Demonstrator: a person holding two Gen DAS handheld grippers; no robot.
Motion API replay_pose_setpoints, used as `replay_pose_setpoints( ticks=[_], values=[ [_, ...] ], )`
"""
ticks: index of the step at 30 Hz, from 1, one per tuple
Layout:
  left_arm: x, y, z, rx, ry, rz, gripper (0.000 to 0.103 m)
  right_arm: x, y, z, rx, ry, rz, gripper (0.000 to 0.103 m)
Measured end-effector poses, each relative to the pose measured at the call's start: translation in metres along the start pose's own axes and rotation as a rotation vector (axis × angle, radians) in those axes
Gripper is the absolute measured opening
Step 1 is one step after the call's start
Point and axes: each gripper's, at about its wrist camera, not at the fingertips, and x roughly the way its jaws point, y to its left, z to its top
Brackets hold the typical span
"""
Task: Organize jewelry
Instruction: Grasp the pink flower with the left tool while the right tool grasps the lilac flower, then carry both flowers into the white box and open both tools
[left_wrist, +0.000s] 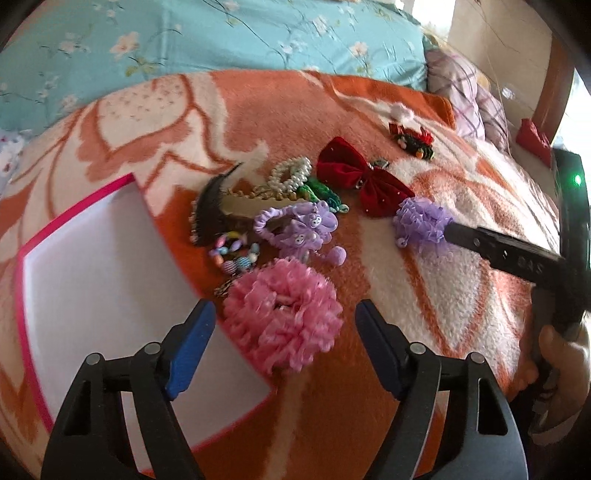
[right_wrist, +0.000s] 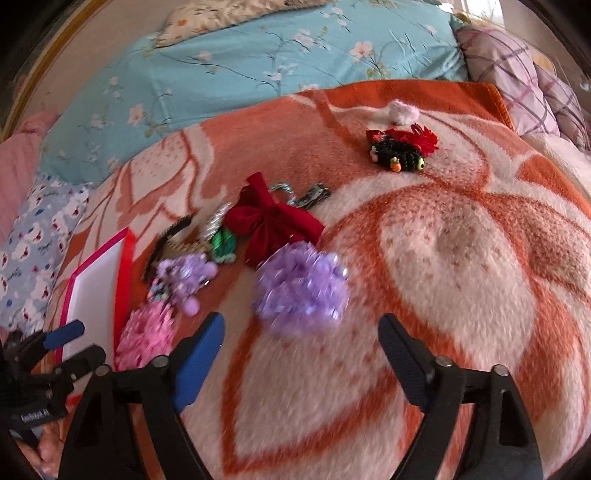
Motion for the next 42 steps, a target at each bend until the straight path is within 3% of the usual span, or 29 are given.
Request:
replay_pose_setpoints(
  ticks=[3, 6, 8, 9, 11, 14, 22, 31, 42],
  values=[
    [0.016, -0.003, 0.002, 0.020, 0.034, -0.022, 0.065, 0.017, -0.002, 0.008, 0.007, 0.026, -0.020, 0.074],
    [0.030, -0.004, 0.001, 0.020, 0.079, -0.074, 0.040, 0.034, -0.003, 0.010, 0.009, 0.061, -0.029, 0.059],
    [0.041, -0.005, -0.002, 0.026, 0.114, -0.085, 0.015, 0.040, -0.004, 0.008, 0.015, 0.076, -0.008, 0.037],
    [0.043, -0.004, -0.004, 0.026, 0.123, -0.094, 0.011, 0.041, -0.003, 0.007, 0.012, 0.076, -0.004, 0.032],
    [0.044, -0.001, -0.011, 0.024, 0.131, -0.102, 0.009, 0.038, -0.001, 0.004, 0.001, 0.066, 0.015, 0.018],
    [0.037, 0.006, -0.020, 0.026, 0.126, -0.097, 0.007, 0.029, 0.006, 0.002, -0.014, 0.049, 0.032, 0.014],
    [0.011, 0.033, -0.040, 0.018, 0.106, -0.053, 0.006, 0.008, 0.042, -0.008, -0.058, 0.035, 0.133, 0.013],
    [-0.058, 0.058, -0.048, -0.045, -0.044, -0.088, 0.006, -0.020, 0.105, -0.014, -0.135, 0.007, 0.293, 0.013],
    [-0.094, 0.141, -0.081, -0.239, -0.099, 0.039, 0.006, -0.021, 0.181, -0.032, -0.223, 0.058, 0.444, 0.013]
  ],
)
